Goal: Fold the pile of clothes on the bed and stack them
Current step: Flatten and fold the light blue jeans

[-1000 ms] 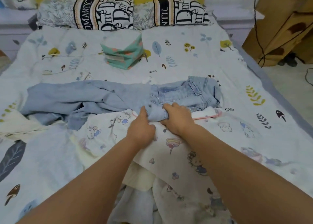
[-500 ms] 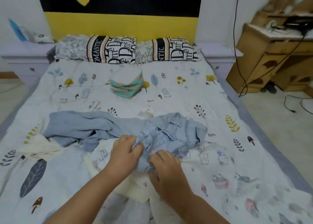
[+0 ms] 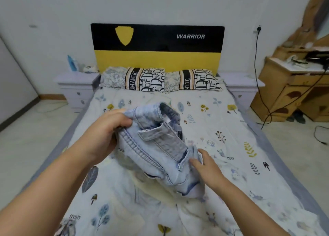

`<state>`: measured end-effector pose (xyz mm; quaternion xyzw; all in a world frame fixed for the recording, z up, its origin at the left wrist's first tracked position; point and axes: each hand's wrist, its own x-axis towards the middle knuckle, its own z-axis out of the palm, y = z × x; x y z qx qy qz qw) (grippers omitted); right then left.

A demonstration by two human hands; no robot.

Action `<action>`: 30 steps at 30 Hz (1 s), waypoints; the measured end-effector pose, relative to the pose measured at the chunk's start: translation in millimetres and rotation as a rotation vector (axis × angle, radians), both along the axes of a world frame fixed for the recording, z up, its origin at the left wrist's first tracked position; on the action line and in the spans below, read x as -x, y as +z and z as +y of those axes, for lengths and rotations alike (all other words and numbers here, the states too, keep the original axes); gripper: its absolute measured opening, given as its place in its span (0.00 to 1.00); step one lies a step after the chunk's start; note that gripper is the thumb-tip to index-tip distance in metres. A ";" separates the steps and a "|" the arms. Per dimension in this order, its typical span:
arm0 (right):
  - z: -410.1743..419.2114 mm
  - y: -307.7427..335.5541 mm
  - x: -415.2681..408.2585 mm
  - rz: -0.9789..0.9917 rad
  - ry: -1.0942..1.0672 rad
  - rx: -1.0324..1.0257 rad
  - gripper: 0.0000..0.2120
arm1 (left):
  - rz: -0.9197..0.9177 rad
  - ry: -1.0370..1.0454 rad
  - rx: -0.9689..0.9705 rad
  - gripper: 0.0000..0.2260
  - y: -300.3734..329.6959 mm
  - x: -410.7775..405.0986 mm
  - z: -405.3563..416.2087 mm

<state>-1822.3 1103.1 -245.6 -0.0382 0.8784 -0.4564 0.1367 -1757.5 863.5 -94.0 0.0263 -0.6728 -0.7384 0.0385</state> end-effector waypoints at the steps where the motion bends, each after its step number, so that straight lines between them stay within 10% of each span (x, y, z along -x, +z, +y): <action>1: -5.9 4.6 -5.8 -0.051 0.016 0.082 0.24 | 0.007 0.024 -0.008 0.17 9.8 -7.4 -3.8; 5: -22.2 12.7 -30.6 -0.364 0.022 0.359 0.42 | 0.015 0.081 -0.104 0.27 43.8 -35.5 -17.9; 9: -36.3 11.2 -60.3 -0.573 0.234 0.430 0.22 | 0.067 0.176 -0.191 0.12 67.7 -56.1 -40.1; 16: -19.7 133.8 -59.1 -0.013 -0.058 0.482 0.09 | 0.068 0.603 0.195 0.11 67.5 -84.2 -112.0; 22: -11.6 250.1 -77.2 0.379 -0.121 0.324 0.08 | 0.056 0.463 0.252 0.03 75.0 -106.5 -131.7; 30: -14.9 312.0 -123.9 0.442 -0.320 0.454 0.13 | 0.242 0.446 0.198 0.10 145.9 -127.0 -104.9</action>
